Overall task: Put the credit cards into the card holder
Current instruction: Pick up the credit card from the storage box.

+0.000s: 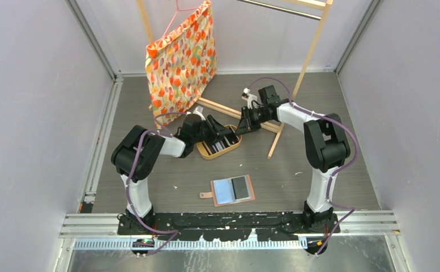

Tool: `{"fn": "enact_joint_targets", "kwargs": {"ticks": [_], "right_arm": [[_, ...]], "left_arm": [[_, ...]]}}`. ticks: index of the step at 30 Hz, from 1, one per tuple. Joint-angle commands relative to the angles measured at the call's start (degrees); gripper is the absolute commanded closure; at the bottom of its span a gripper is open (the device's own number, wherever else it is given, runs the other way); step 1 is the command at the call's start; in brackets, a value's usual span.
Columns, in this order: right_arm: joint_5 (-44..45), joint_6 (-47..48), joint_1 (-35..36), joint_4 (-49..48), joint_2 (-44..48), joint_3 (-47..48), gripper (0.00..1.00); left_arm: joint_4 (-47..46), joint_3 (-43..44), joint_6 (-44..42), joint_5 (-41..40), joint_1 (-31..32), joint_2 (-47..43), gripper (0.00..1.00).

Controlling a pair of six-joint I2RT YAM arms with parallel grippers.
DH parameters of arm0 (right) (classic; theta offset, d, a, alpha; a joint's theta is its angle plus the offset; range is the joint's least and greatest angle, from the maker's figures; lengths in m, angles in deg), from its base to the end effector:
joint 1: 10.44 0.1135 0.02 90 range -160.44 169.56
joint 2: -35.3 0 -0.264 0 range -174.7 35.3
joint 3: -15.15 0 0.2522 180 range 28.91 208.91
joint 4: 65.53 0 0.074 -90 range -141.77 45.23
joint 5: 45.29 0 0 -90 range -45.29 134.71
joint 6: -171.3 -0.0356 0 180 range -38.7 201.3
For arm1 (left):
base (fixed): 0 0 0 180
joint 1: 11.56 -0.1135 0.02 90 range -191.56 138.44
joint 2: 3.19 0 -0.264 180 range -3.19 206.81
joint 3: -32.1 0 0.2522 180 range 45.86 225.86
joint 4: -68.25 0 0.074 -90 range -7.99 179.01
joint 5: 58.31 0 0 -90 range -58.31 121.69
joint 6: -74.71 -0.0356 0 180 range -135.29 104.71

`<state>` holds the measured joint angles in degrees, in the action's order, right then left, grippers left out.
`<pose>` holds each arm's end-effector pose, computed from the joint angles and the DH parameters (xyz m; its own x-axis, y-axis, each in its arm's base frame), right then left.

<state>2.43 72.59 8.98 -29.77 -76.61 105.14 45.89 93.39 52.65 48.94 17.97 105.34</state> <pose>0.3751 0.1576 0.1795 -0.8764 -0.1902 -0.4424 -0.4578 0.6141 0.6429 0.3194 -0.1931 0.1332 -0.7907 -0.5694 -0.2251 -0.0746 0.4545 -0.8876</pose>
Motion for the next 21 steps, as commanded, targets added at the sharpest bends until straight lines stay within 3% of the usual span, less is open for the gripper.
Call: {"fn": "enact_joint_targets", "kwargs": {"ticks": [1, 11, 21], "right_arm": [[1.7, 2.3, 0.9, 1.7, 0.1, 1.9, 0.85], [4.7, 4.5, 1.8, 3.4, 0.6, 2.4, 0.79], [3.3, 4.3, 1.8, 3.4, 0.3, 2.7, 0.81]], "left_arm": [[-1.3, -0.4, -0.6, 0.2, -0.7, 0.1, 0.53], [-1.4, -0.3, -0.6, 0.3, -0.7, 0.4, 0.53], [-1.2, 0.5, -0.5, 0.6, -0.7, 2.0, 0.55]]}}
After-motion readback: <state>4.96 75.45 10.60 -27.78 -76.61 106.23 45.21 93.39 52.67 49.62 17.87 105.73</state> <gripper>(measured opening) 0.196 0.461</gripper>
